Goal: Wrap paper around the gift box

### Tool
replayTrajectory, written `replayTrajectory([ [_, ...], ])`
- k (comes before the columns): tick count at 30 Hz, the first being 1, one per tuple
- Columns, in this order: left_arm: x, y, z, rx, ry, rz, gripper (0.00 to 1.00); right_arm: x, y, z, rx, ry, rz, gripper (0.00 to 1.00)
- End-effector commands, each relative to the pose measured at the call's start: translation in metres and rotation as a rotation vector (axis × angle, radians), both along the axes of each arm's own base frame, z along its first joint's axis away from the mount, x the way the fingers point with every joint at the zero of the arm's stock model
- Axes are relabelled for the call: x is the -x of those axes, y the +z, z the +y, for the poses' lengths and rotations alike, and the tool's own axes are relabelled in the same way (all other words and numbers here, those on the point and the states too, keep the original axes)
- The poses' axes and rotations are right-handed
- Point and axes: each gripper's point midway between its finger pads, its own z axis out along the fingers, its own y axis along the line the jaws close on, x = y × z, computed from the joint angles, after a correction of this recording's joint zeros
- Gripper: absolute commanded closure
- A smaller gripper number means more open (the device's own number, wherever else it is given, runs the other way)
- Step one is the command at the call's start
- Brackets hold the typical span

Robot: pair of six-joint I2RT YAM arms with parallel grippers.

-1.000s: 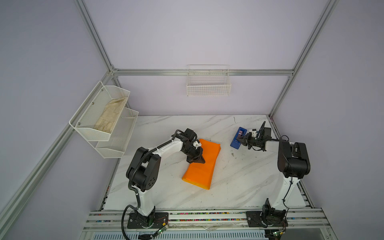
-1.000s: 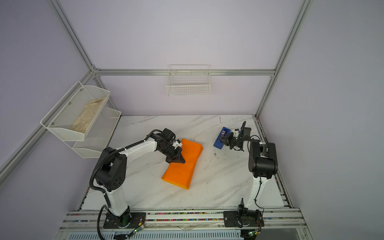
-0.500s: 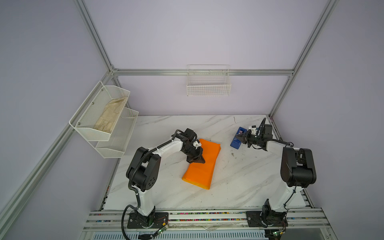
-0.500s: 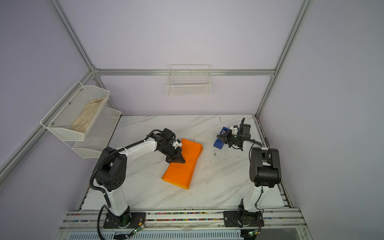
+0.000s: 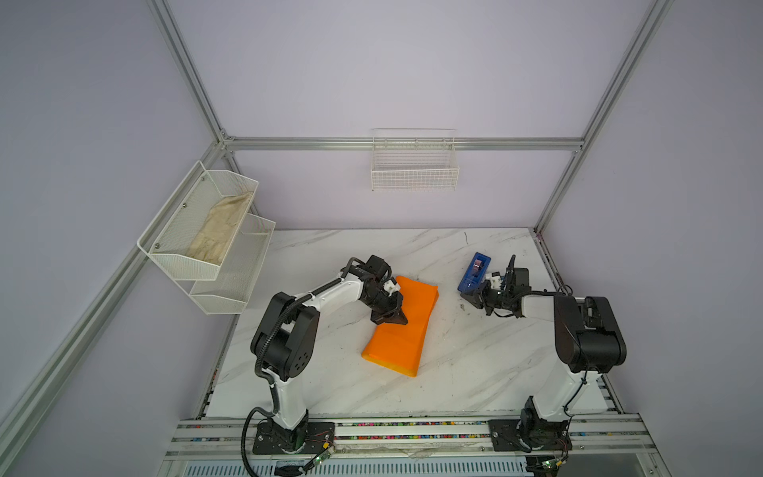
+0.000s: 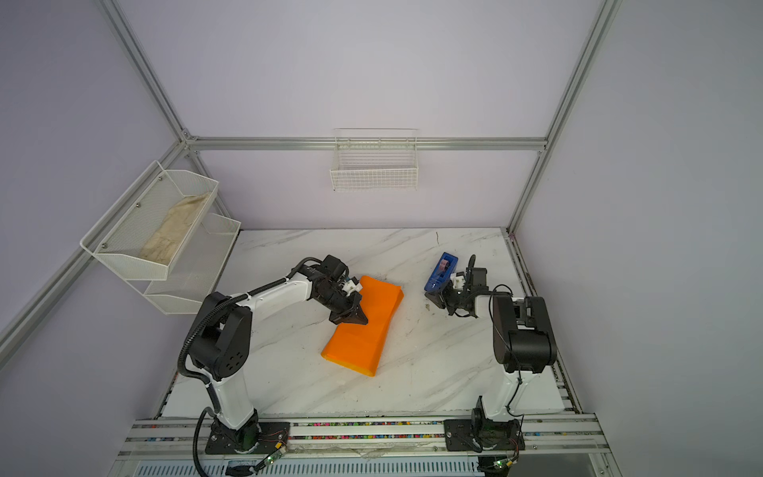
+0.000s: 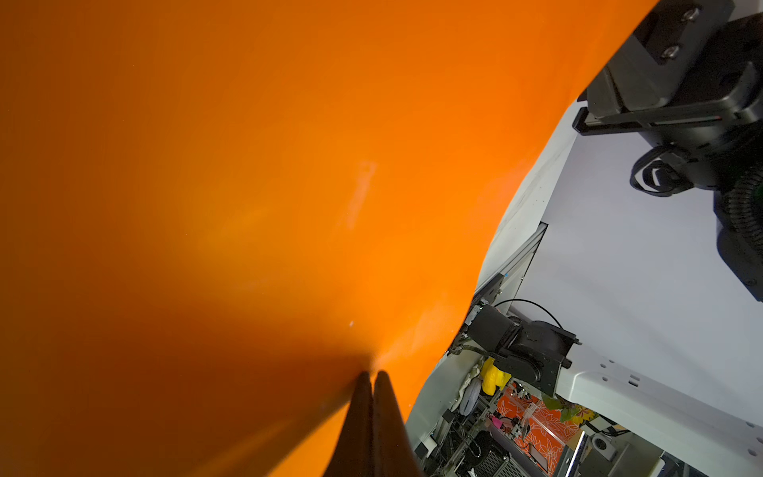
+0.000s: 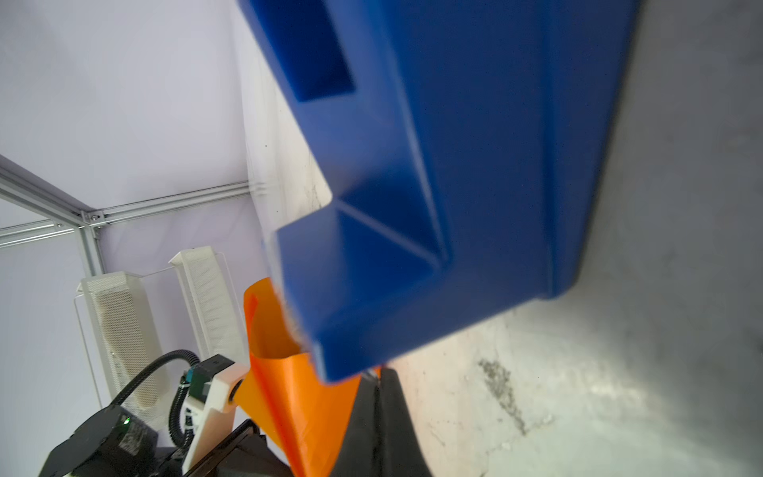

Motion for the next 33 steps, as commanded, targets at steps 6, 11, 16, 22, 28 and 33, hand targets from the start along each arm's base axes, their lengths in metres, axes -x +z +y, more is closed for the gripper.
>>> replayTrajectory([
  [6,0.001,-0.023,0.024,-0.124,0.038,0.034,1.00,0.068,-0.065,-0.018,0.159,0.026,0.236,1.00],
  [11,0.001,-0.021,0.024,-0.125,0.035,0.030,1.00,0.053,-0.021,-0.024,0.218,0.030,0.104,1.00],
  [16,0.002,-0.023,0.025,-0.128,0.024,0.032,1.00,0.054,0.032,0.003,0.222,0.201,-0.034,1.00],
  [22,0.001,-0.022,0.025,-0.132,0.023,0.027,1.00,0.068,0.086,0.086,0.230,0.425,-0.174,1.00],
  [28,0.001,-0.022,0.025,-0.135,0.020,0.028,1.00,0.095,0.132,0.154,0.292,0.624,-0.346,1.00],
  [33,0.001,-0.021,0.026,-0.137,0.022,0.024,1.00,0.120,0.131,0.181,0.151,0.755,-0.275,1.00],
])
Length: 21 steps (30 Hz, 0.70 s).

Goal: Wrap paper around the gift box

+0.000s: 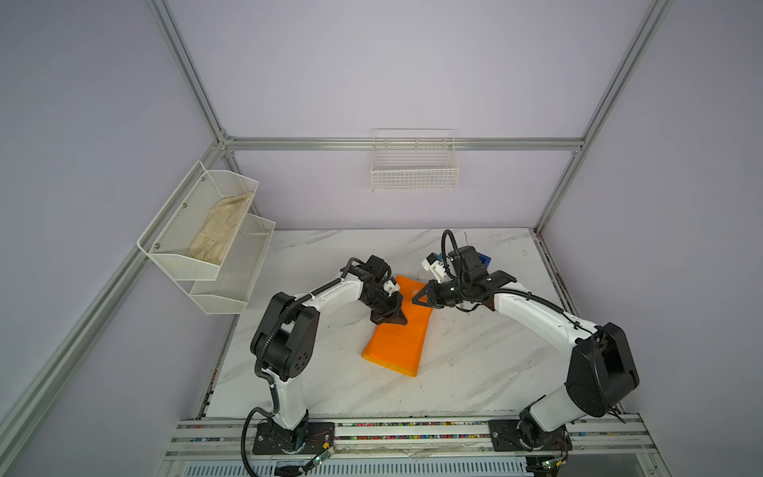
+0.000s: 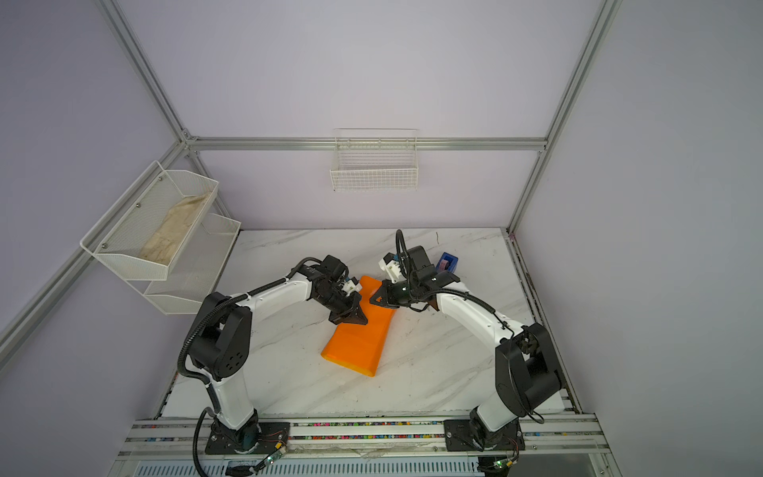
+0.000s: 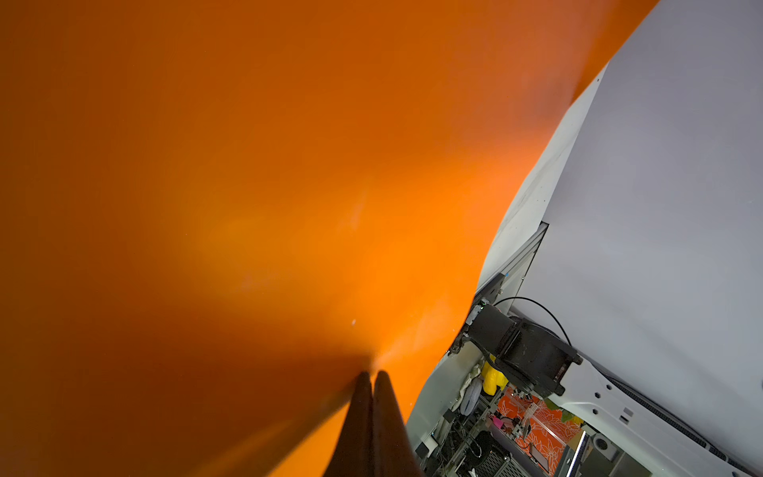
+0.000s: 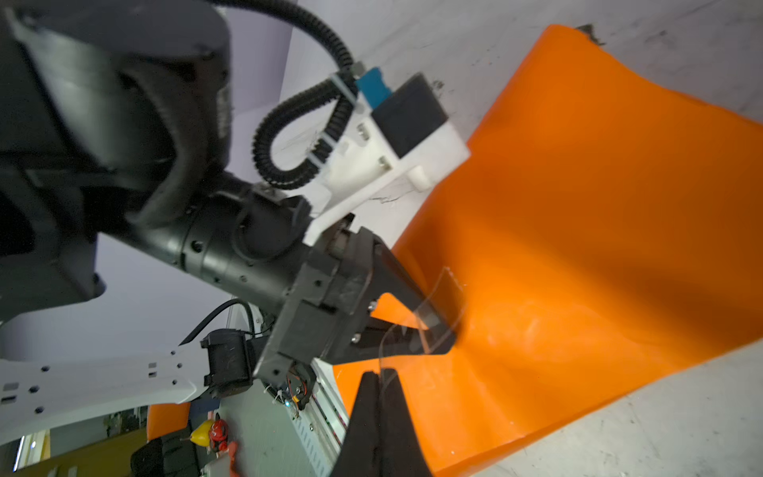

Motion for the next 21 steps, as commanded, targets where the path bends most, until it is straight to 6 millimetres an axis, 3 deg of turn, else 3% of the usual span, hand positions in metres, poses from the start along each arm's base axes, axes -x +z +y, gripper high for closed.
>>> replayTrajectory([
  [1,0.000,-0.020,0.025,-0.134,0.029,0.023,1.00,0.019,-0.020,-0.002,0.026,0.088,0.115,1.00],
  [5,0.000,-0.019,0.025,-0.135,0.030,0.021,1.00,0.027,-0.051,-0.005,0.082,0.124,0.185,1.00],
  [12,0.001,-0.019,0.026,-0.138,0.029,0.022,1.00,0.036,-0.063,-0.003,0.060,0.158,0.248,1.00],
  [21,0.002,-0.016,0.027,-0.140,0.030,0.018,1.00,0.043,-0.070,-0.013,0.105,0.115,0.315,1.00],
])
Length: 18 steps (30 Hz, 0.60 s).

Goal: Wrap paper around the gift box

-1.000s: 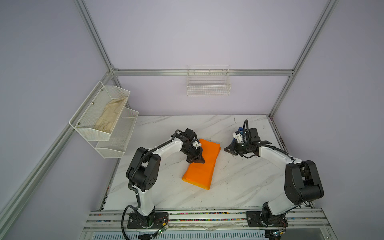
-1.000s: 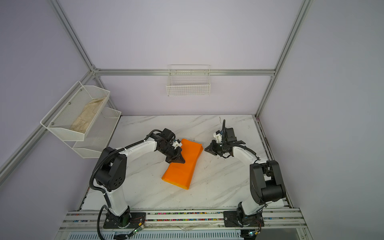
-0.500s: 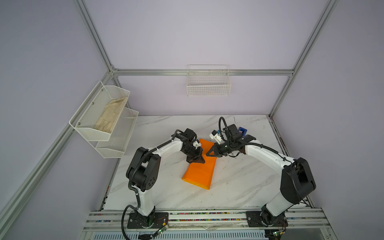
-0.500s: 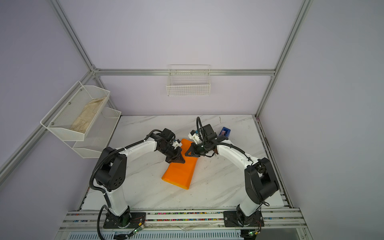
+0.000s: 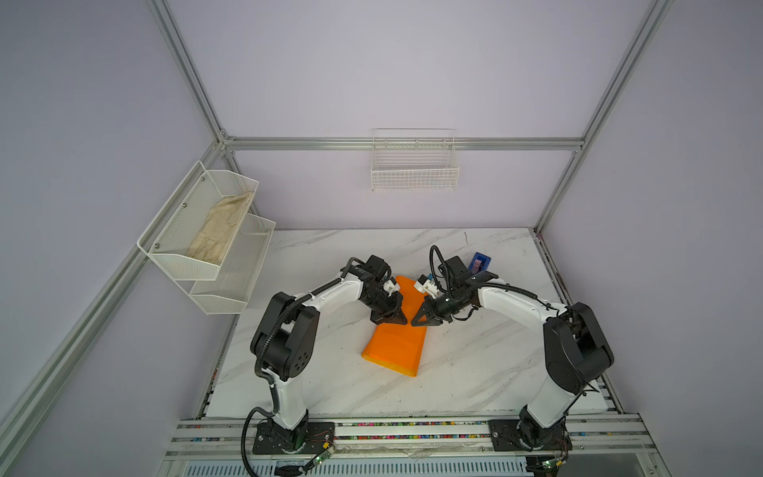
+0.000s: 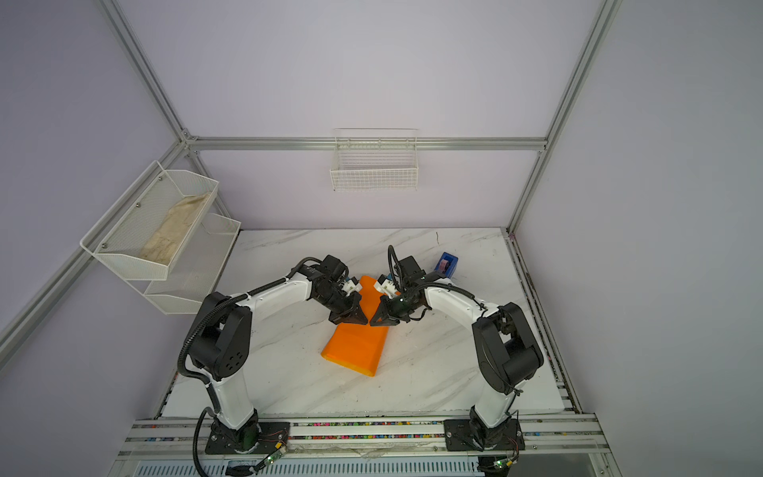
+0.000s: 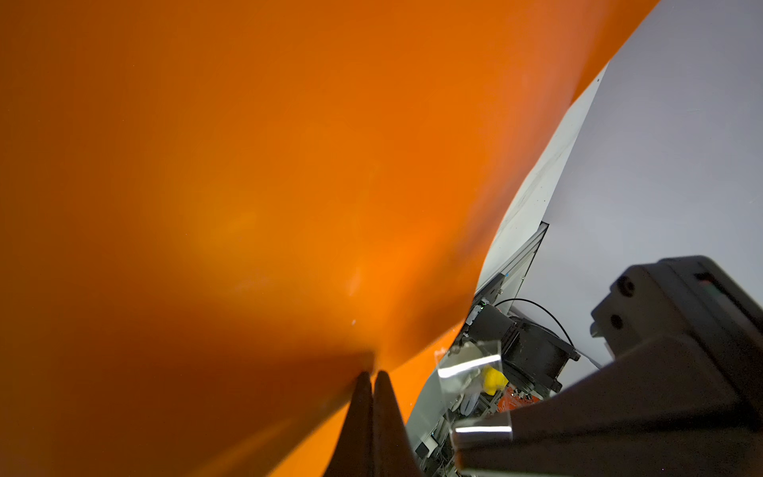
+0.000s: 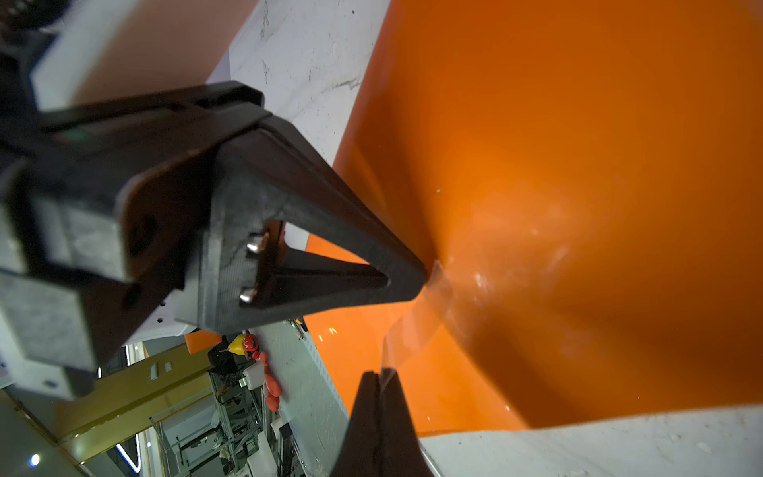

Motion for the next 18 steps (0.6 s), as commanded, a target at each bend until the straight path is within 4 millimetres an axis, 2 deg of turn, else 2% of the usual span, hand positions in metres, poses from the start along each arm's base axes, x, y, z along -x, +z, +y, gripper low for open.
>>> replayTrajectory([
  [1,0.001,-0.015,0.026,-0.137,0.030,0.014,1.00,0.010,-0.004,-0.010,0.034,-0.013,0.050,1.00],
  [9,0.000,-0.014,0.026,-0.138,0.028,0.012,1.00,0.004,-0.024,-0.025,0.132,-0.028,0.062,1.00],
  [18,0.001,-0.016,0.027,-0.142,0.028,0.017,1.00,-0.001,-0.032,-0.026,0.173,0.008,0.059,1.00],
])
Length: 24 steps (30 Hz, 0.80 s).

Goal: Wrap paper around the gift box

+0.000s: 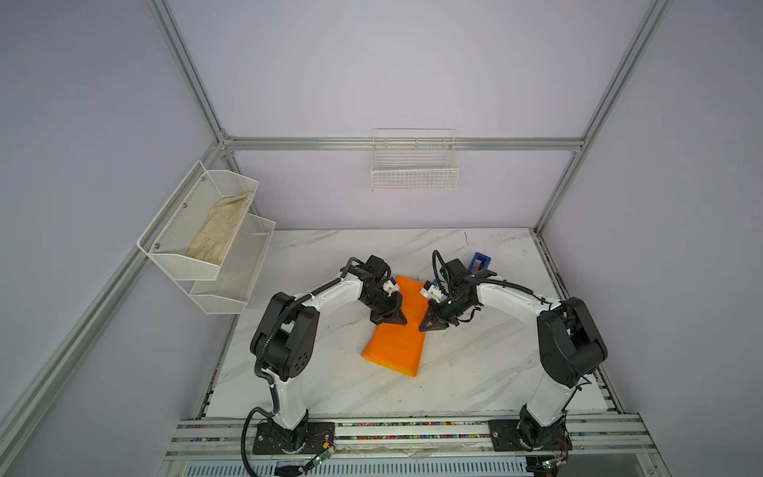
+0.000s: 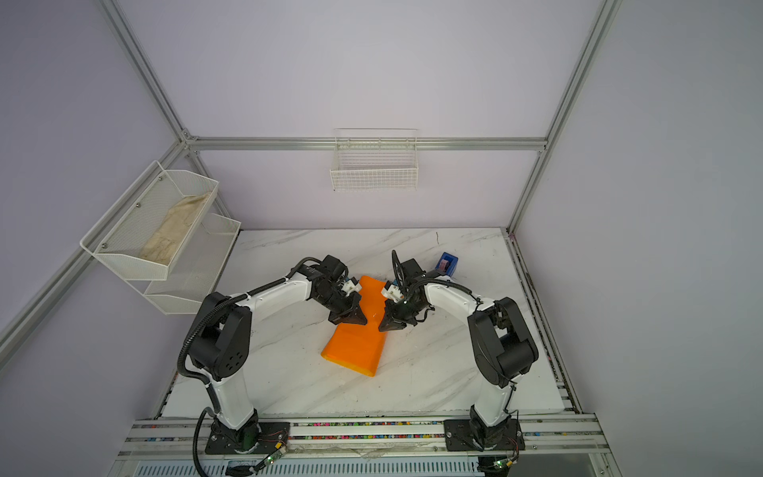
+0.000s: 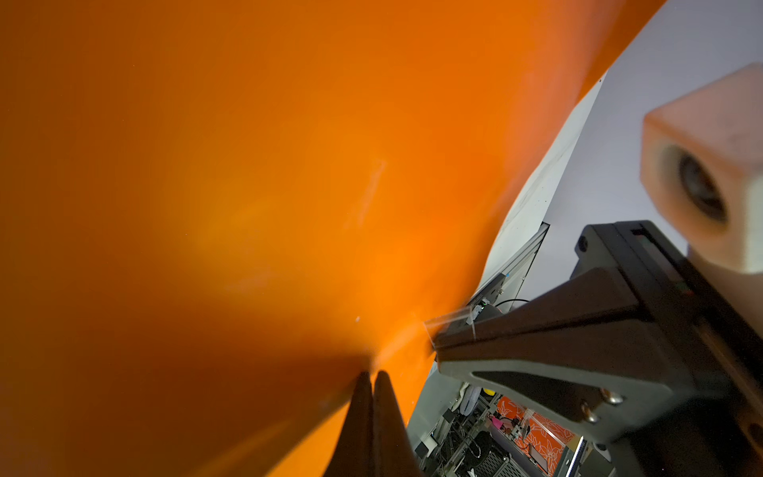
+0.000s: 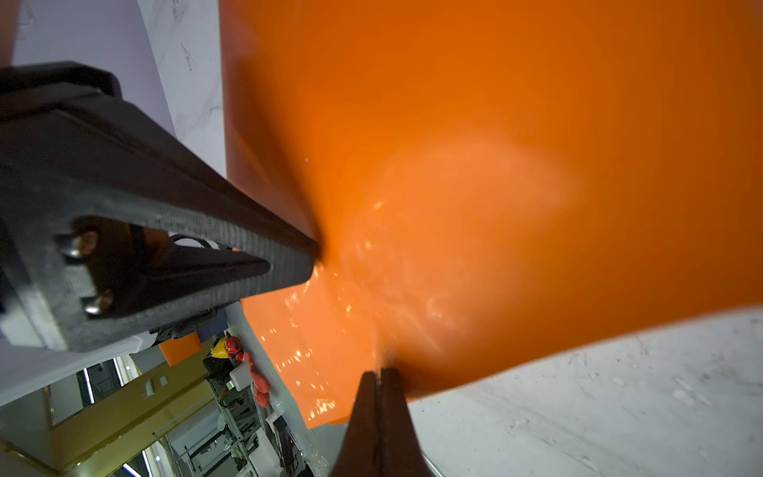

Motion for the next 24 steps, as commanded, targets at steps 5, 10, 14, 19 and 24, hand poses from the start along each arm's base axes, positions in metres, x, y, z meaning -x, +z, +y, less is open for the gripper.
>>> replayTrajectory([
  [5,0.000,-0.013,0.025,-0.134,0.028,0.008,1.00,-0.002,-0.012,-0.006,0.059,0.030,0.005,1.00],
  [10,-0.006,0.000,0.020,-0.107,0.032,-0.014,1.00,0.000,-0.017,-0.010,0.081,0.036,0.014,1.00],
  [14,-0.021,0.030,0.008,-0.044,0.043,-0.065,1.00,0.002,-0.019,-0.011,0.086,0.038,0.019,1.00],
  [19,-0.034,0.063,-0.012,0.051,0.034,-0.115,1.00,0.002,-0.021,-0.011,0.086,0.038,0.023,1.00],
  [24,-0.035,0.071,-0.029,0.111,0.012,-0.109,1.00,0.002,-0.021,-0.011,0.086,0.035,0.024,1.00],
])
